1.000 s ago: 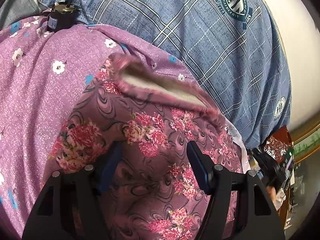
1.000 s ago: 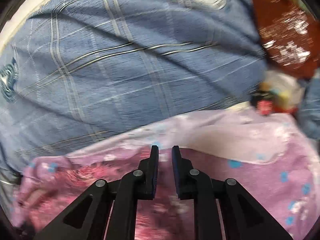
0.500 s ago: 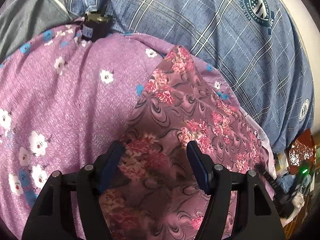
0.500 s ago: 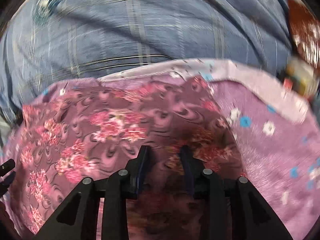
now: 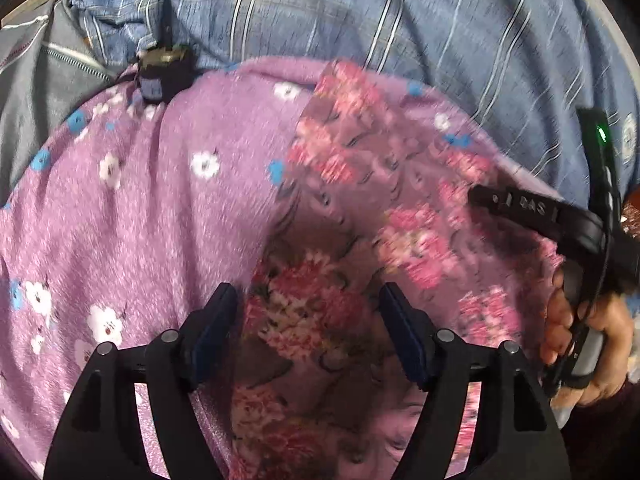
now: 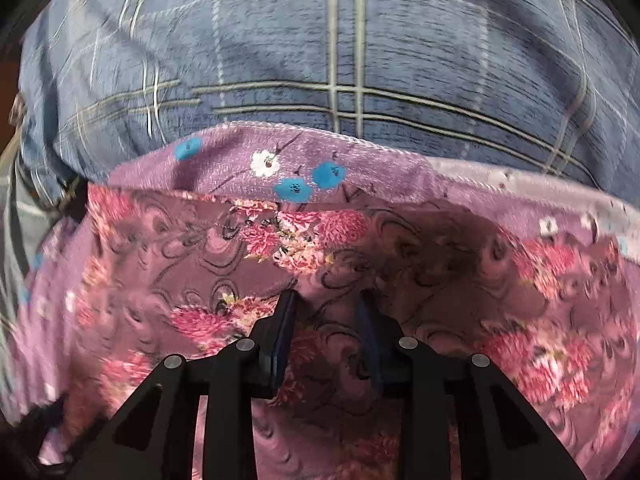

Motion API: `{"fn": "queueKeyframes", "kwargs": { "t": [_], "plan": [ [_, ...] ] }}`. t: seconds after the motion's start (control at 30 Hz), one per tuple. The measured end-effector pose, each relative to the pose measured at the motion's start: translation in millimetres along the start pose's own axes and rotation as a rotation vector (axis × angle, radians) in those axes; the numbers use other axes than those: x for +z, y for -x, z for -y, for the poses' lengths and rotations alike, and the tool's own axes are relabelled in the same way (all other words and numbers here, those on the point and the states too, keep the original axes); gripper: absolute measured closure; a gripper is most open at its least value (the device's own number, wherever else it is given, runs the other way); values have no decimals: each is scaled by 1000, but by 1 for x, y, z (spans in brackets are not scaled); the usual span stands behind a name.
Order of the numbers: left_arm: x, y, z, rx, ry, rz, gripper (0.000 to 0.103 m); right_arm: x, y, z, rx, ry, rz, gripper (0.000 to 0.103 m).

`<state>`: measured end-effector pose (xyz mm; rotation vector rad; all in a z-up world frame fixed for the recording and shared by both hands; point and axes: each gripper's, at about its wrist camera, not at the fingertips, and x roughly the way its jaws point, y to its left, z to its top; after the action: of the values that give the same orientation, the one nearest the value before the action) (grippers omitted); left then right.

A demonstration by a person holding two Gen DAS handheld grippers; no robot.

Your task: Fold small clothes

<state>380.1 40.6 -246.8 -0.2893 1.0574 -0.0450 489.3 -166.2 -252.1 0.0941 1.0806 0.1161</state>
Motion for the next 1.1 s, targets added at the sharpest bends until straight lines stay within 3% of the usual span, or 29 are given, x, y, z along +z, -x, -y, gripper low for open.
{"fn": "queueKeyframes", "kwargs": {
  "t": [0.13,0.23,0.3,0.5,0.57,0.67,0.73,0.87,0.97,1.1],
  "plan": [
    [2,22,9,109,-69,102,29,-7,53,10,-11,-5,106,71],
    [-1,33,22,113,-123,120,29,-28,89,25,-3,-25,148,71],
    [-7,39,32,116,-155,126,28,-47,112,41,-42,-31,171,71],
    [-31,34,68,54,-270,78,20,-123,143,102,-111,-151,199,71],
    [-39,20,74,32,-293,22,20,-142,139,121,-136,-183,167,70],
    [-48,-3,76,89,-314,-45,20,-172,110,152,-144,-257,61,70],
    [-48,-7,74,85,-314,-51,20,-179,115,154,-125,-262,127,70],
    [-36,21,64,1,-219,41,20,-175,131,145,-103,-240,126,69],
    [-32,31,65,-44,-196,99,20,-172,157,144,-60,-244,231,68],
    [-41,0,80,3,-234,16,20,-173,159,148,-32,-282,277,68]
  ]
}}
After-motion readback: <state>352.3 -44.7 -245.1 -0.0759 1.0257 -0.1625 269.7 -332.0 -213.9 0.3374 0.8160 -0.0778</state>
